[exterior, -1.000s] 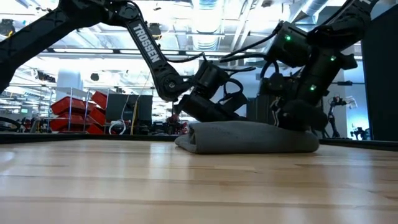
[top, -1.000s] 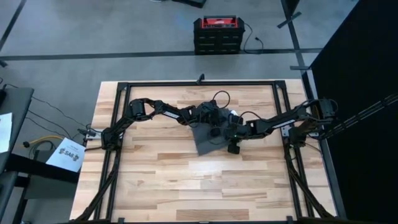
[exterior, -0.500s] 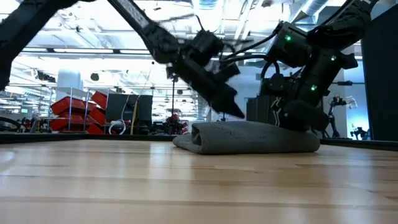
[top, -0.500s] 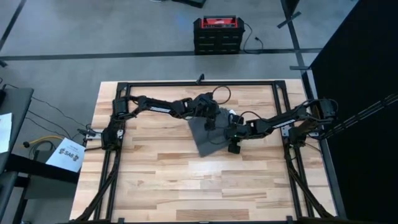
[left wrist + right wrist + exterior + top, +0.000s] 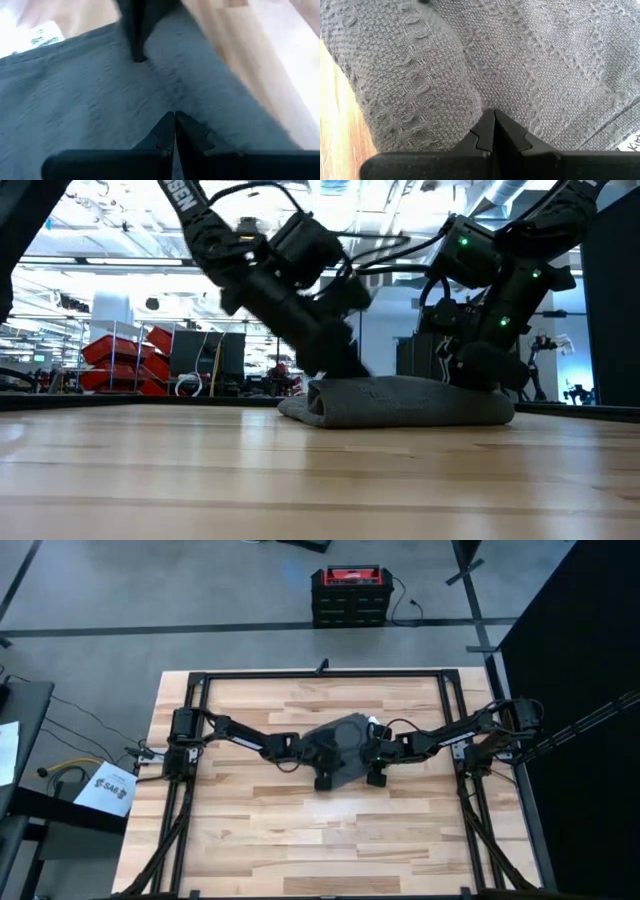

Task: Roll towel
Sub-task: Roll the gray towel

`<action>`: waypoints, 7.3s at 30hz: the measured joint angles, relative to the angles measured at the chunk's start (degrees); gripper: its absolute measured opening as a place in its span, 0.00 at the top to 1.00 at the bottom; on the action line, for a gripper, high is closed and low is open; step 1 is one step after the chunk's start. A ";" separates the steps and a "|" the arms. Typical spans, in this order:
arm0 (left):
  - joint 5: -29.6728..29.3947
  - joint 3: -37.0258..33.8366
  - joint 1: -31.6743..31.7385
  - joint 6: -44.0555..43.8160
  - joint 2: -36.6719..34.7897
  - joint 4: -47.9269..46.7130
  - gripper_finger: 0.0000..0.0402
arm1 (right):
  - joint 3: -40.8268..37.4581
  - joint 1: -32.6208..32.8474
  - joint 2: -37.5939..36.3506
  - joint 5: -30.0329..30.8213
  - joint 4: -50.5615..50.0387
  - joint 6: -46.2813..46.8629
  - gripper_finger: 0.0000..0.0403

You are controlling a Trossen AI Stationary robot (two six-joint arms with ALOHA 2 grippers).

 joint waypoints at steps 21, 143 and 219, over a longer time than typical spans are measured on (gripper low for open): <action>-4.78 -4.14 -4.78 -1.89 -1.99 18.55 1.00 | -0.11 0.02 0.02 0.09 0.43 0.17 1.00; -3.88 -3.01 8.37 -9.29 4.26 9.35 1.00 | -22.62 3.13 18.82 -9.48 77.39 5.68 1.00; 1.62 7.13 -9.43 -2.02 8.35 3.75 1.00 | -13.00 -4.36 -12.43 -5.58 14.84 -2.44 1.00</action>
